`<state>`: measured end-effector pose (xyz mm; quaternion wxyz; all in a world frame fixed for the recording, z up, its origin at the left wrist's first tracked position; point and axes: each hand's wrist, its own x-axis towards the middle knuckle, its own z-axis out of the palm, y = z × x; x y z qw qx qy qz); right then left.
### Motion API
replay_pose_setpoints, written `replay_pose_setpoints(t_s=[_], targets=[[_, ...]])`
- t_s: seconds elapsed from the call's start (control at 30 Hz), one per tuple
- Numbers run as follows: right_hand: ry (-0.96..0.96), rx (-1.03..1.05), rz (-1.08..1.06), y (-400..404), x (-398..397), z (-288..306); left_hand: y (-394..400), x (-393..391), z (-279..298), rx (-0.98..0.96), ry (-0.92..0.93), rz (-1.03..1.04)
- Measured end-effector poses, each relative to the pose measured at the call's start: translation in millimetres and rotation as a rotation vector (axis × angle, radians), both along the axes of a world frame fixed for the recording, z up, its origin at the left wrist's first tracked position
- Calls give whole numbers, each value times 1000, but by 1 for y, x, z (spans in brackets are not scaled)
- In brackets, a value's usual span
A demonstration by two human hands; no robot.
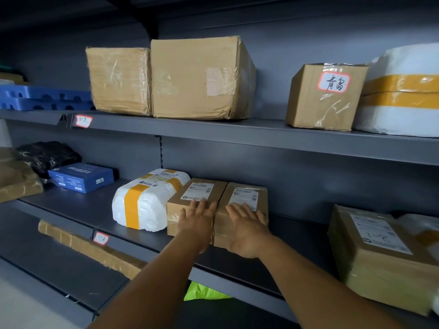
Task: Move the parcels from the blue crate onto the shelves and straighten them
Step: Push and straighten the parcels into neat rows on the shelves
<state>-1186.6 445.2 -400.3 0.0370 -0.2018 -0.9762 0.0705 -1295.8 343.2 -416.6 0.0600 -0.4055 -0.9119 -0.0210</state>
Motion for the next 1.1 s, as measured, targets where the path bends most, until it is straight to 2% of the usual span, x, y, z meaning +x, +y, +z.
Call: replay_pose_setpoints(t_s=[0.13, 0.23, 0.7, 1.1], targets=[[156, 27, -22, -6, 23, 0, 3, 25, 3, 43, 29, -92], [198, 52, -84, -2, 55, 1, 11, 53, 9, 92, 46, -165], [165, 93, -409, 73, 245, 20, 110, 220, 38, 220, -15, -574], [114, 59, -748, 152, 407, 15, 197, 347, 35, 118, -43, -807]])
